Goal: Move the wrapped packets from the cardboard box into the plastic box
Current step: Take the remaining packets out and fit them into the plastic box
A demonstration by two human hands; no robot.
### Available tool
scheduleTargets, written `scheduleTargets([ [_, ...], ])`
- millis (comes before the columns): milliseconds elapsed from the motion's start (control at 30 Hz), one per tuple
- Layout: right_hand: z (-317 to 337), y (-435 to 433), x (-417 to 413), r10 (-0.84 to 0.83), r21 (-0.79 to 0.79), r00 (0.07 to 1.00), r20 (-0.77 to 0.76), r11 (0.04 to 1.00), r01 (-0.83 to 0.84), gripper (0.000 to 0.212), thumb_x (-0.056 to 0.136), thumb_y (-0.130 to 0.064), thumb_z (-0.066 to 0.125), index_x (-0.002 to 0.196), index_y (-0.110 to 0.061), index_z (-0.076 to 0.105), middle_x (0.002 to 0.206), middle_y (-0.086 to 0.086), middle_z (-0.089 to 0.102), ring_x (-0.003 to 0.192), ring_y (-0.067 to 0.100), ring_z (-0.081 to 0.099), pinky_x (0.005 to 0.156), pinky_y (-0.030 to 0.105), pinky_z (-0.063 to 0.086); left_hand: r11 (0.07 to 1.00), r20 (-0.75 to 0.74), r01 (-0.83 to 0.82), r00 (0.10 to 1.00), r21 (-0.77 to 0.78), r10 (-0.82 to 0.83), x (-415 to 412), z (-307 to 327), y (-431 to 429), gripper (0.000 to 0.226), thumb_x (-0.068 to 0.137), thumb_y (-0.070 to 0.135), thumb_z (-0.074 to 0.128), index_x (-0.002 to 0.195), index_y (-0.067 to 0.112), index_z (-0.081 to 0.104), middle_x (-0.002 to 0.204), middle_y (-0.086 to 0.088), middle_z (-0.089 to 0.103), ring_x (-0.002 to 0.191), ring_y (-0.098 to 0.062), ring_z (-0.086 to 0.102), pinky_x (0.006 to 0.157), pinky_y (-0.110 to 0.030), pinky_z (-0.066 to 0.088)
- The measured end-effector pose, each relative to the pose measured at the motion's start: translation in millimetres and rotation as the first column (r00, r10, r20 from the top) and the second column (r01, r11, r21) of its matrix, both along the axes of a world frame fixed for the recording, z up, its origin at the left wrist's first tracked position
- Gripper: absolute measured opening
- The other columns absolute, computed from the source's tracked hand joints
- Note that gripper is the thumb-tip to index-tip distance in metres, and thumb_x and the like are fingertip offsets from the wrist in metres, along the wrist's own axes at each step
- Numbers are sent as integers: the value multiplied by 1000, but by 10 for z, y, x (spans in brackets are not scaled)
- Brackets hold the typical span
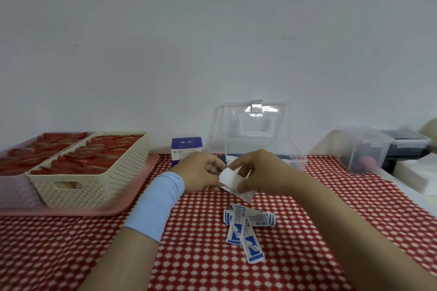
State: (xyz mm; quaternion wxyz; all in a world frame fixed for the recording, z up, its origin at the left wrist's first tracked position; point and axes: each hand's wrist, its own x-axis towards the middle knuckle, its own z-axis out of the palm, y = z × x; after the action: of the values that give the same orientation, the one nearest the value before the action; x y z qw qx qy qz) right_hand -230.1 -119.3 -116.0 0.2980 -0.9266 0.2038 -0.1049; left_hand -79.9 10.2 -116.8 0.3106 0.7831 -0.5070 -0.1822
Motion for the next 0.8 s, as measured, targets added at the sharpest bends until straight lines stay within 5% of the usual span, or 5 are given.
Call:
scheduleTargets([
  [167,9,-70,-7,-40,-63,994,-98,997,34,34,77,-24,84,109,-26,76,96,-12,72,84,4,67,74,17,54,999,-188,-26,982,-33,19,-17,-2,-30,17,97,13,59,113,15,65,88,-5,75,69,-15,72,61,-22,56],
  [267,4,-154,-53,-86,-56,987,-136,995,79,29,79,-24,82,107,-22,77,107,-6,73,90,10,67,81,22,53,980,-290,-114,944,166,158,-79,60,-30,24,104,18,43,114,5,61,85,-11,72,57,-19,65,46,-21,49],
  [400,12,-235,-86,-148,-18,972,-184,989,147,36,79,-19,82,114,-16,73,115,2,69,90,18,68,76,28,61,840,-3,-131,988,527,156,-304,116,-17,41,98,42,50,100,6,69,84,-8,78,57,-18,66,49,-20,49],
  [533,44,-179,-87,-173,46,970,-169,982,183,38,78,-16,83,115,-13,72,111,6,68,83,20,70,66,30,63,758,176,-164,982,631,65,-809,75,-64,79,73,78,62,118,13,63,91,-5,75,78,-19,72,79,-31,59],
  [800,-18,-61,-38,-135,126,989,-62,982,142,21,78,-18,84,96,-16,75,94,4,71,77,20,70,62,32,63,738,405,-218,911,638,-81,-1020,-29,-150,33,89,37,66,111,14,62,88,-4,58,73,-18,56,75,-31,53],
])
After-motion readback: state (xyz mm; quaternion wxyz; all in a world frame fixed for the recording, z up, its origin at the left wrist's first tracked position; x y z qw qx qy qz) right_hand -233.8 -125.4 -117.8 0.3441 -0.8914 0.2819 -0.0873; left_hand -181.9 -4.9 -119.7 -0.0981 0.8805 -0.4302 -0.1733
